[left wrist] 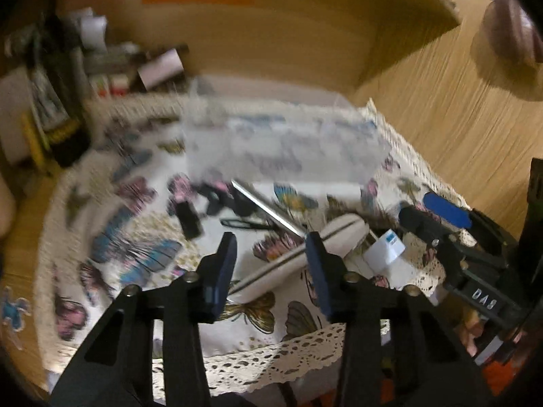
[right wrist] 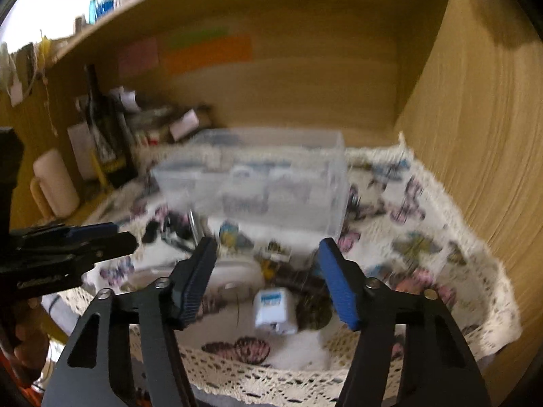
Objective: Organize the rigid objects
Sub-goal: 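Grasp the white hair trimmer with the left gripper while the right grasps the white travel adaptor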
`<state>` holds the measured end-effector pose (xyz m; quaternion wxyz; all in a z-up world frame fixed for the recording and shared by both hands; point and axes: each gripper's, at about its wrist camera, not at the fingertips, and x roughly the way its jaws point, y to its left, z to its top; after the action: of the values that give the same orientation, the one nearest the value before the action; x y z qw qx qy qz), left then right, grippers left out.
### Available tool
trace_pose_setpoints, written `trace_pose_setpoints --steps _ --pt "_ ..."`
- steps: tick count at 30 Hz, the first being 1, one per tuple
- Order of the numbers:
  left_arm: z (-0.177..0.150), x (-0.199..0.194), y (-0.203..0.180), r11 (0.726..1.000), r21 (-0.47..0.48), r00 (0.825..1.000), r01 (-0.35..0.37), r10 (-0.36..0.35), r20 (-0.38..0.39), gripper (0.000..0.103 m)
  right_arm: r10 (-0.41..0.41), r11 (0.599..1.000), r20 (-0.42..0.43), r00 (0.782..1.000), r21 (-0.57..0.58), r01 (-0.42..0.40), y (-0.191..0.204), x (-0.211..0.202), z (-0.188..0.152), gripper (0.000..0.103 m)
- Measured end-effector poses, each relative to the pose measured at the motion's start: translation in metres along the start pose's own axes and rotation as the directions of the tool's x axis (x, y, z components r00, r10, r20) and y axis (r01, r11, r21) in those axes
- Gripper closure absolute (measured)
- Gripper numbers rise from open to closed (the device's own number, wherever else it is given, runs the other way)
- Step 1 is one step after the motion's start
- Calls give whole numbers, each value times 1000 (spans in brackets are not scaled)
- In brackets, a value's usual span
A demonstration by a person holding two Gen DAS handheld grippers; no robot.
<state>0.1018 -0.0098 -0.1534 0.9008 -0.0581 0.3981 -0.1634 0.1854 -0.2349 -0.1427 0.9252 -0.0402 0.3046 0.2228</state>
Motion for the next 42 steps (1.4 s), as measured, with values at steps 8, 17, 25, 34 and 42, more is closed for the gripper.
trace_pose_setpoints --steps 8,17,25,34,42 --pt "3 21 -2 994 36 988 106 -102 -114 69 -10 998 -119 993 53 16 -12 18 -22 56" --pt "17 37 -28 972 179 977 151 -120 -175 69 -8 999 -127 992 37 13 -8 20 -27 56" --pt "30 56 -32 960 205 963 191 -142 -229 69 40 998 -141 989 48 -33 -7 29 -28 58" --pt "30 68 -49 941 273 956 199 -125 -266 66 64 992 -160 985 114 -46 -25 41 -30 68" --pt "26 91 -71 912 355 944 204 -87 -318 53 51 987 -122 991 159 -31 -45 31 -24 68"
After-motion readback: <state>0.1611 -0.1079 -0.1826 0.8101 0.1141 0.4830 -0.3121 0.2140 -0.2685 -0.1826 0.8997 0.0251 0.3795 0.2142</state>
